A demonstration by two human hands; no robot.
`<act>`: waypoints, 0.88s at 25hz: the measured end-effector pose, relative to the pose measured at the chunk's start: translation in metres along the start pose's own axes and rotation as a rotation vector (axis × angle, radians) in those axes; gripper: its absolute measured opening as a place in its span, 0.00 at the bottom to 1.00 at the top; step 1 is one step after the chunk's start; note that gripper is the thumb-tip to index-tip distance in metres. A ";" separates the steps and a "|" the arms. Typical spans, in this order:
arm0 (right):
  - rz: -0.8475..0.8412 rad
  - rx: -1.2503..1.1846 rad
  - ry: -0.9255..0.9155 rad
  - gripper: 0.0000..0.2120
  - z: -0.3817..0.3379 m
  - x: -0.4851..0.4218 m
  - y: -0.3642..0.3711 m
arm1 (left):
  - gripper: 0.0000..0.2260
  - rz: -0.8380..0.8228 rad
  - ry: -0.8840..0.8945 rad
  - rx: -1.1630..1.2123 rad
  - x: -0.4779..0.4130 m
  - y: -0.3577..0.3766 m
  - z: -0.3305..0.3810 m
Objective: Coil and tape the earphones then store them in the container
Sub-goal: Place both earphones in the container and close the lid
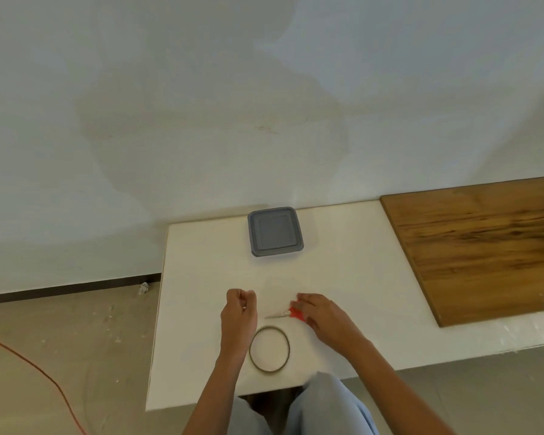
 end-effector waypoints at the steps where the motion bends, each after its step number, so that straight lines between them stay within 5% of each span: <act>1: 0.040 -0.001 0.071 0.19 -0.001 0.005 -0.001 | 0.09 -0.004 -0.008 -0.021 0.004 0.000 -0.004; 8: 0.378 -0.232 0.799 0.14 0.037 0.010 -0.011 | 0.06 0.045 0.014 0.008 0.001 0.005 -0.013; 12: 0.429 -0.244 0.839 0.09 0.063 -0.049 -0.035 | 0.04 0.075 0.073 0.065 -0.008 0.011 -0.017; 22: 0.434 -0.117 0.811 0.16 0.070 -0.095 -0.039 | 0.05 0.124 0.035 0.094 -0.017 0.009 -0.030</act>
Point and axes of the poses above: each hand's wrist, its own x-axis away from the middle knuckle, its own y-axis out of the palm, z = x × y, the point moved 1 cm from there along -x, towards the middle knuckle, and after that the axes turned 13 degrees about x, right-handed, at the moved point
